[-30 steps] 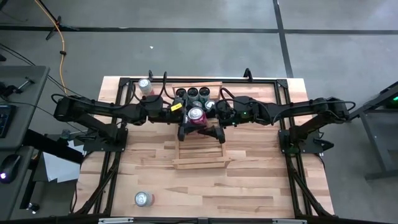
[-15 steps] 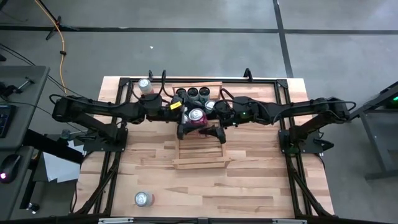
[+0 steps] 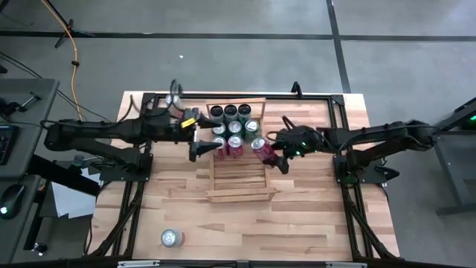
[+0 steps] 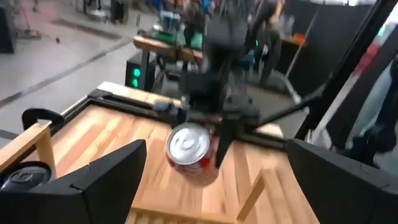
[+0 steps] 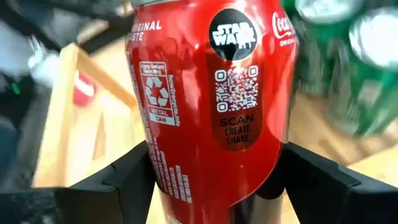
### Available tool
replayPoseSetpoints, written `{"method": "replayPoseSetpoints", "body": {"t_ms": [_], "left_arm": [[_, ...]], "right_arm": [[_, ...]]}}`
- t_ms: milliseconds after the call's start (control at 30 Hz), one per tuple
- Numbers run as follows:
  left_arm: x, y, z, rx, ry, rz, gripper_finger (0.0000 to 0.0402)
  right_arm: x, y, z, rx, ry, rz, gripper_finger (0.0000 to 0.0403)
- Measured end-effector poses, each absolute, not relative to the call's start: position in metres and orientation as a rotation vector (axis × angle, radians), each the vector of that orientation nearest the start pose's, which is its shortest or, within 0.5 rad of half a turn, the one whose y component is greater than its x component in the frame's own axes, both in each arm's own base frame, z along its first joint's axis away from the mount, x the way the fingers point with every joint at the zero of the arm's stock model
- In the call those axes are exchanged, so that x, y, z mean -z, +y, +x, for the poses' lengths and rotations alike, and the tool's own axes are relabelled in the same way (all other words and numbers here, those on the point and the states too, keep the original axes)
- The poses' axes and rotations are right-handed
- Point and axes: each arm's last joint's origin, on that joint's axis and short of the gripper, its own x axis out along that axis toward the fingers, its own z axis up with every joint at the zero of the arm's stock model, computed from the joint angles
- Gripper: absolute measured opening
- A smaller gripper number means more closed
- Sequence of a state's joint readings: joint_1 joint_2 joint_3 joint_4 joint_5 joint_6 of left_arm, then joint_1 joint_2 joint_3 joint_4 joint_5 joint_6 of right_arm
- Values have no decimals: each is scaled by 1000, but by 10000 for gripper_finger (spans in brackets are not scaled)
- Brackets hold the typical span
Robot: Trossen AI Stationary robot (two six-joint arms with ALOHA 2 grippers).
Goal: Place canned beverage on shelf
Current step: Put the red can on the shelf aligned with the other red cans
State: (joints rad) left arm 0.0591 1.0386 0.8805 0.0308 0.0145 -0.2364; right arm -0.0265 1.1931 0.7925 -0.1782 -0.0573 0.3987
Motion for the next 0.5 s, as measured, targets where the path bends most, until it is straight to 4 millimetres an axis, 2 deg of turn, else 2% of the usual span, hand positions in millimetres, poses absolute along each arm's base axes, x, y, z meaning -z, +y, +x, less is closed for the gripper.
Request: {"method": "replayPoseSetpoints", "body": {"t_ms": [133, 267, 400, 500], "left_arm": [[-327, 12, 215, -132, -4, -315, 380], [-314, 12, 203, -209, -116, -398, 380], [-308, 14, 200, -271, -153, -460, 380], [-309, 14, 200, -285, -166, -470, 381]], "right_arm": [[-214, -3, 233, 132, 379, 534, 278], [-189, -5, 225, 210, 188, 502, 278], [-167, -8, 228, 273, 236, 384, 278], [-160, -10, 239, 270, 269, 323, 278]]}}
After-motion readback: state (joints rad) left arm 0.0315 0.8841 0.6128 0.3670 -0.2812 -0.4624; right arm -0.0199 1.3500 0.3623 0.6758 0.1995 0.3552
